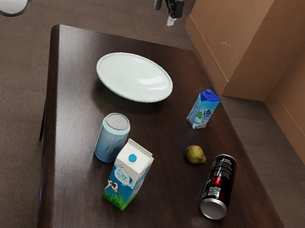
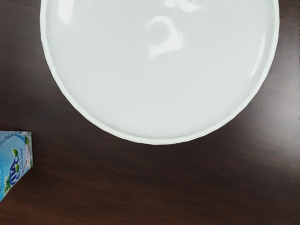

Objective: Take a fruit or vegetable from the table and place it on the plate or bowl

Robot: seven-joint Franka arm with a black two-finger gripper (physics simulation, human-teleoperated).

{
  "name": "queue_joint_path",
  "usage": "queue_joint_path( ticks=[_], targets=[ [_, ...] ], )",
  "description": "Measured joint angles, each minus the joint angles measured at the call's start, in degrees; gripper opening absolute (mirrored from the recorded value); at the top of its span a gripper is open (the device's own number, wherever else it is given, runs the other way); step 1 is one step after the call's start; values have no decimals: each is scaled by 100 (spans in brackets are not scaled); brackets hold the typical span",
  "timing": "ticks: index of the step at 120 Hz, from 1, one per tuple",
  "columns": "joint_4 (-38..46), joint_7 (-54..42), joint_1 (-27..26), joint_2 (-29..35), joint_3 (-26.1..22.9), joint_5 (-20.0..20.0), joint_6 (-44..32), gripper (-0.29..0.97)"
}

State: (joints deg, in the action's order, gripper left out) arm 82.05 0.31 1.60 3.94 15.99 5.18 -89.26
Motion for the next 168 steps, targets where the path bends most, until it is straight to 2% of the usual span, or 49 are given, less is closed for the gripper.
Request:
queue_joint_path(
  ticks=[24, 32, 41, 47, 55, 68, 88, 105, 116, 132, 168],
  targets=[
    [-3, -70, -35, -1, 29, 27, -130, 66],
    [4, -86, -144, -4, 236, -139, -151, 66],
    [-446, -113, 31, -29, 194, -114, -56, 66],
    [-1126, -138, 88, 65, 42, -47, 63, 66],
    [-1483, -172, -15, 162, -253, 115, 221, 66],
    [-1596, -215, -244, 109, -821, 276, 464, 66],
    [-1497, -268, -335, -294, -1105, 384, 722, 66],
    [-973, -297, -533, -577, -1091, 235, 762, 66],
    [-70, -309, -599, -362, -1116, 161, 372, 66],
    [648, -321, -635, -323, -1182, 99, -304, 66],
    [1167, -347, -505, -489, -1557, -5, -1173, 66]
  ],
)
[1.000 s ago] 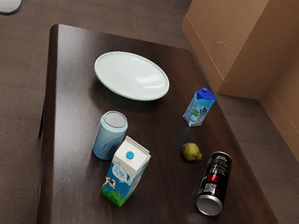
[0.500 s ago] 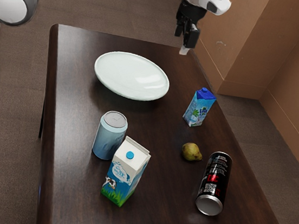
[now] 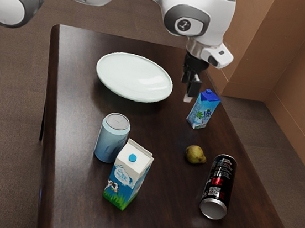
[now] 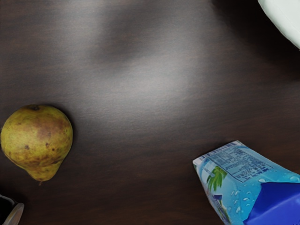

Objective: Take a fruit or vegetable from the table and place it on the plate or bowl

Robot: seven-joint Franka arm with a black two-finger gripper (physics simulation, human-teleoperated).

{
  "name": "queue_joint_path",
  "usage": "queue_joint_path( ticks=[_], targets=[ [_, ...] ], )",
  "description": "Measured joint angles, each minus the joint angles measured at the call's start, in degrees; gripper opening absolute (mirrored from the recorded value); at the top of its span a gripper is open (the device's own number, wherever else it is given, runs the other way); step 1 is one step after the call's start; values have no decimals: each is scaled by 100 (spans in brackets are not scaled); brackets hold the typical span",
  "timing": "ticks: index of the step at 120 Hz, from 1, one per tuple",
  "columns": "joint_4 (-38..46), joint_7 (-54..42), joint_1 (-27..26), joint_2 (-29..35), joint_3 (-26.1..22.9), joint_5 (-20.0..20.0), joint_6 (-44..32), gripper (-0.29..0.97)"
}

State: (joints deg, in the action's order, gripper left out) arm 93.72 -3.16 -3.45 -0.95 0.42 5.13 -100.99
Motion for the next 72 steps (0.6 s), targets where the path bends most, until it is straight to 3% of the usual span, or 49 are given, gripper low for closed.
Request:
queue_joint_path(
  ticks=[21, 41, 72],
  targets=[
    [26, -16, -383, -196, -171, -12, -155, 66],
    [17, -20, -1383, -483, -299, -15, -335, 66],
    [-211, -4, -1054, -888, -177, -12, -491, 66]
  ],
)
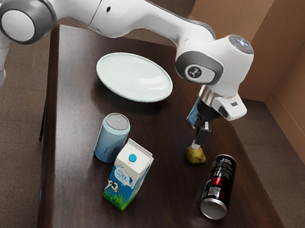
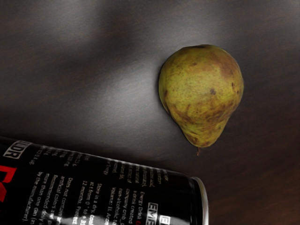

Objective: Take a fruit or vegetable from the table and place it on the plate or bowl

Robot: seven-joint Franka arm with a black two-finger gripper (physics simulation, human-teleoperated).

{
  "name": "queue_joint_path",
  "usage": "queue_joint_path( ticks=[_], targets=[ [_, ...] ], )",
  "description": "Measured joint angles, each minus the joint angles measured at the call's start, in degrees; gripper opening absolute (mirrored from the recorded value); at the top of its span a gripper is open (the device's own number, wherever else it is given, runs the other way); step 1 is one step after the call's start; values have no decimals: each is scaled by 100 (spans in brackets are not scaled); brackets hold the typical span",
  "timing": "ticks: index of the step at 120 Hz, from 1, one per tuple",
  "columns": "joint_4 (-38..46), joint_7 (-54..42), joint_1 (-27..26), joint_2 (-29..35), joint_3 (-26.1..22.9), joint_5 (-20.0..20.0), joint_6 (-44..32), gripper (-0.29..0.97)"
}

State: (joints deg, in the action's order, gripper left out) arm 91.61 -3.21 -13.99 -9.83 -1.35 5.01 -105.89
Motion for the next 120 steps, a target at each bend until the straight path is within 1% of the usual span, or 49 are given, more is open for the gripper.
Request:
queue_joint_path(
  ticks=[21, 68, 120],
  targets=[
    [-115, 19, 186, -317, 1, -47, 20, 66],
    [-323, 56, 290, -806, 54, -213, -48, 66],
    [-433, 102, 327, -1118, 63, -233, -193, 65]
  ],
)
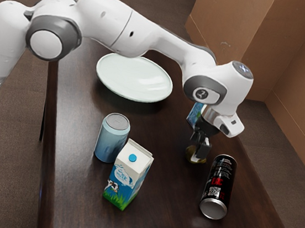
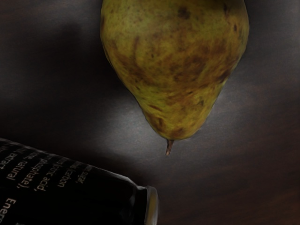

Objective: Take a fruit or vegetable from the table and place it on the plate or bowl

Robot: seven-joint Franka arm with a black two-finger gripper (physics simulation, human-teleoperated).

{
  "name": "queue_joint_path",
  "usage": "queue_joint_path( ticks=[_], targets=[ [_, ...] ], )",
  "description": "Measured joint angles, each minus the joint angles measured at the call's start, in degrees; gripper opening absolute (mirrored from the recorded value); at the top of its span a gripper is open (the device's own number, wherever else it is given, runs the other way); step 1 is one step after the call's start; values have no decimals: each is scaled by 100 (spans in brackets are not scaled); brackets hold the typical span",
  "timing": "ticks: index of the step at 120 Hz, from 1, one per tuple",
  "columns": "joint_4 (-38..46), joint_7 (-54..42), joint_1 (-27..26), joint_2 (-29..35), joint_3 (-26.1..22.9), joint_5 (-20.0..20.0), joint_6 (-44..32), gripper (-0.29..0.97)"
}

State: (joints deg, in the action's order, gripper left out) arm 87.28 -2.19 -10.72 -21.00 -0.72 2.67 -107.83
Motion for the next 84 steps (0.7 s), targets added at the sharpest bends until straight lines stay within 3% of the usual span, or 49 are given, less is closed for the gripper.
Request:
queue_joint_path(
  ticks=[56, 84],
  targets=[
    [-71, 63, 52, -183, 2, 5, -136, 64],
    [-320, 78, 64, -394, 1, 27, -140, 56]
  ],
)
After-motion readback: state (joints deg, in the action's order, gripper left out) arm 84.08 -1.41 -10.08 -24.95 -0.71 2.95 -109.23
